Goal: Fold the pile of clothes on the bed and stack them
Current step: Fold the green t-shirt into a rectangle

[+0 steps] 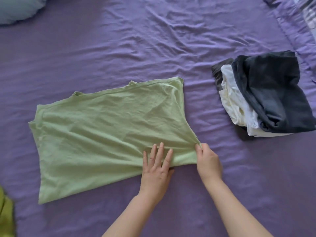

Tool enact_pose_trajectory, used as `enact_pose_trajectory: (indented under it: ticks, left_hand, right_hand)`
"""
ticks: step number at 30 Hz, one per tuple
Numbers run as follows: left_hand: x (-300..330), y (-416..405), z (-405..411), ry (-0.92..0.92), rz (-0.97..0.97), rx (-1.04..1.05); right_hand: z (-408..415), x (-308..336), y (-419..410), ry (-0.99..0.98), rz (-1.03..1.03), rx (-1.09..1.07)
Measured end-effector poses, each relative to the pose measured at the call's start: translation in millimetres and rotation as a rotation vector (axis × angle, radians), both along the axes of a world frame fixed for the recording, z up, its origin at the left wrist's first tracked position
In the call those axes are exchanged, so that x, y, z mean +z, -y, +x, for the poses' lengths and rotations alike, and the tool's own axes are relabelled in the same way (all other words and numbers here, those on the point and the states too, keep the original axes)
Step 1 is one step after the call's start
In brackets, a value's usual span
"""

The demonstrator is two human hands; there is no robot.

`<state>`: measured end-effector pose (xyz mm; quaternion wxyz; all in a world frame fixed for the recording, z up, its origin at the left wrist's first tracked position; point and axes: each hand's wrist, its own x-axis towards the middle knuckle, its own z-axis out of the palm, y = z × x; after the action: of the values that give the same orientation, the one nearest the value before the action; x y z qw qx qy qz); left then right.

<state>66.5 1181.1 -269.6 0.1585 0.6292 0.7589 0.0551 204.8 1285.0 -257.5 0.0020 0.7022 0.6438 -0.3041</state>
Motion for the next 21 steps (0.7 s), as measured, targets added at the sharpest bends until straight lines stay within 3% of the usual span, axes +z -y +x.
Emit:
enact_pose_trajectory:
  ticks: [4, 9, 15, 17, 21]
  left_hand:
    - [1, 4, -8, 0.067, 0.148, 0.169]
    - [17, 10, -10, 0.172, 0.101, 0.114]
    - [43, -27, -9, 0.624, 0.042, 0.418]
    - [48, -51, 2, 0.688, 0.001, 0.436]
    - [39, -85, 35, 0.575, -0.136, 0.403]
  right_hand:
    - [-11, 4, 6, -0.114, 0.029, -0.016]
    - [-3, 9, -2, -0.251, -0.039, -0.137]
    - [-21, 26, -19, -0.524, -0.062, -0.204]
    - [-30, 28, -42, -0.488, -0.033, -0.201]
    - [-49, 26, -96, -0.338, -0.053, -0.009]
